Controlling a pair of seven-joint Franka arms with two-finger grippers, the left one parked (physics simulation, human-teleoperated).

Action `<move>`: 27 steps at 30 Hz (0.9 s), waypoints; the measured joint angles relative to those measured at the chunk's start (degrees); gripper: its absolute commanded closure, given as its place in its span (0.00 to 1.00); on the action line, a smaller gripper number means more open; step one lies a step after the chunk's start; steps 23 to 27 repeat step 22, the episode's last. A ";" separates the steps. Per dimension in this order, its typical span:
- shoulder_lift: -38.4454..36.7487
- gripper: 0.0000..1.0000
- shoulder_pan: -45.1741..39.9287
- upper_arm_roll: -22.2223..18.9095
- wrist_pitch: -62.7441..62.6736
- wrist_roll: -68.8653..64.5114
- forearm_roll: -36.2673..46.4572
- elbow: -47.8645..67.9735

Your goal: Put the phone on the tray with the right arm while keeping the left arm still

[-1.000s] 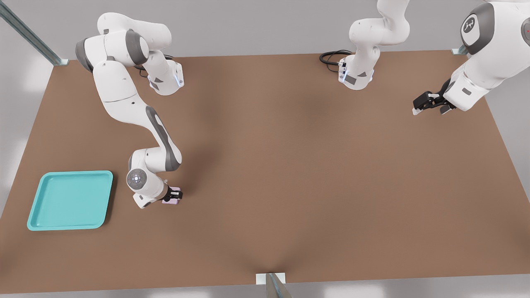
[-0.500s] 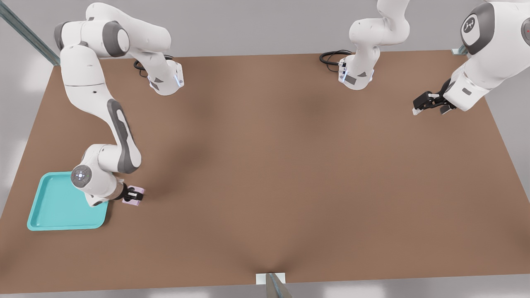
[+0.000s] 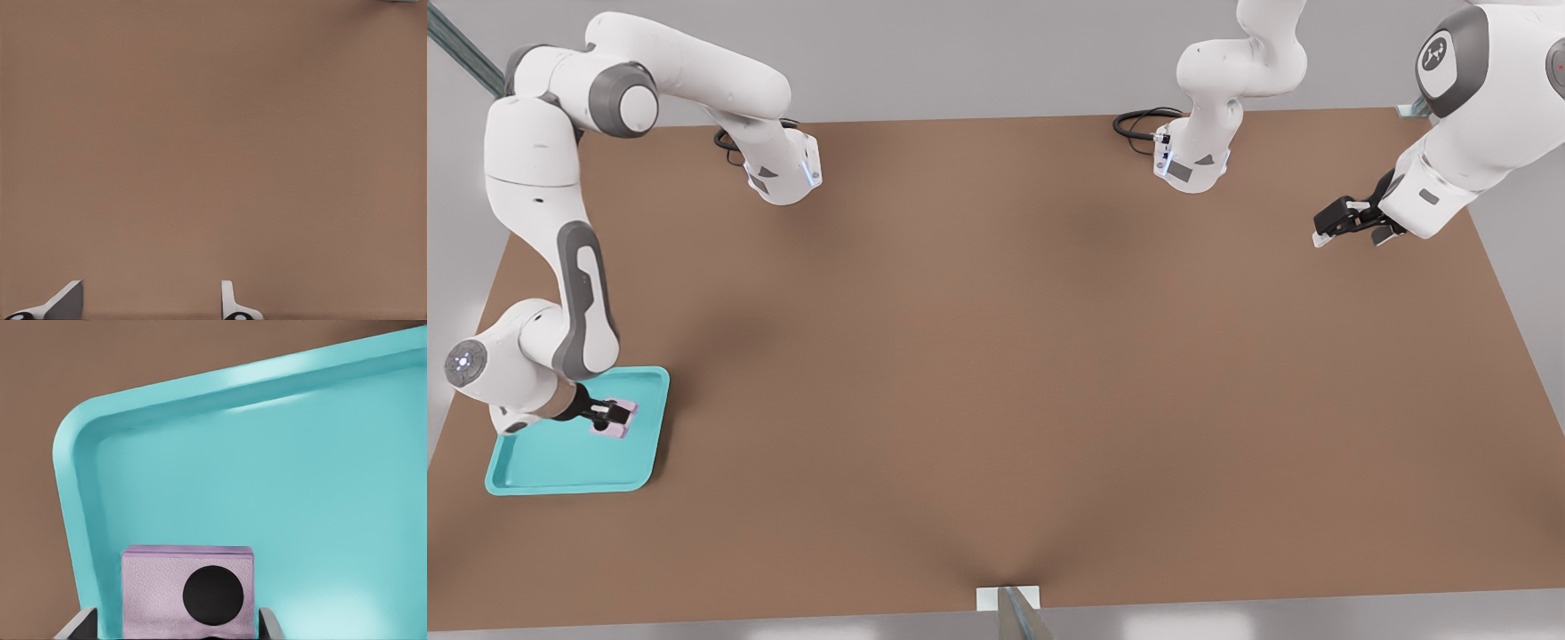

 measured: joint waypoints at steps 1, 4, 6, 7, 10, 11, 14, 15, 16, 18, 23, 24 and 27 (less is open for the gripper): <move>0.10 0.00 0.03 0.07 -0.02 -1.05 0.04 0.52; -3.60 0.00 0.23 2.22 -0.73 -3.82 0.81 1.52; -8.16 0.00 1.19 7.21 -5.71 -4.52 0.51 9.60; -9.66 0.00 3.06 9.96 -9.66 -4.31 -0.92 15.16; -19.59 0.00 6.98 17.68 -20.67 -2.59 -5.24 19.08; -24.82 0.00 9.34 17.14 -23.69 -1.82 -6.01 16.61; -31.32 0.00 20.41 7.81 -31.38 0.31 -5.52 13.78; -31.13 0.00 21.65 6.56 -33.51 0.93 -5.15 15.01; -29.85 0.00 23.87 3.92 -35.64 1.52 -4.84 17.57; -28.86 0.00 24.99 0.91 -39.13 2.64 -4.36 19.94; -28.90 0.00 24.04 -0.40 -43.43 4.52 -3.56 20.07; -28.90 0.00 24.04 -0.40 -43.43 4.52 -3.56 20.07; -28.90 0.00 24.04 -0.40 -43.43 4.52 -3.56 20.07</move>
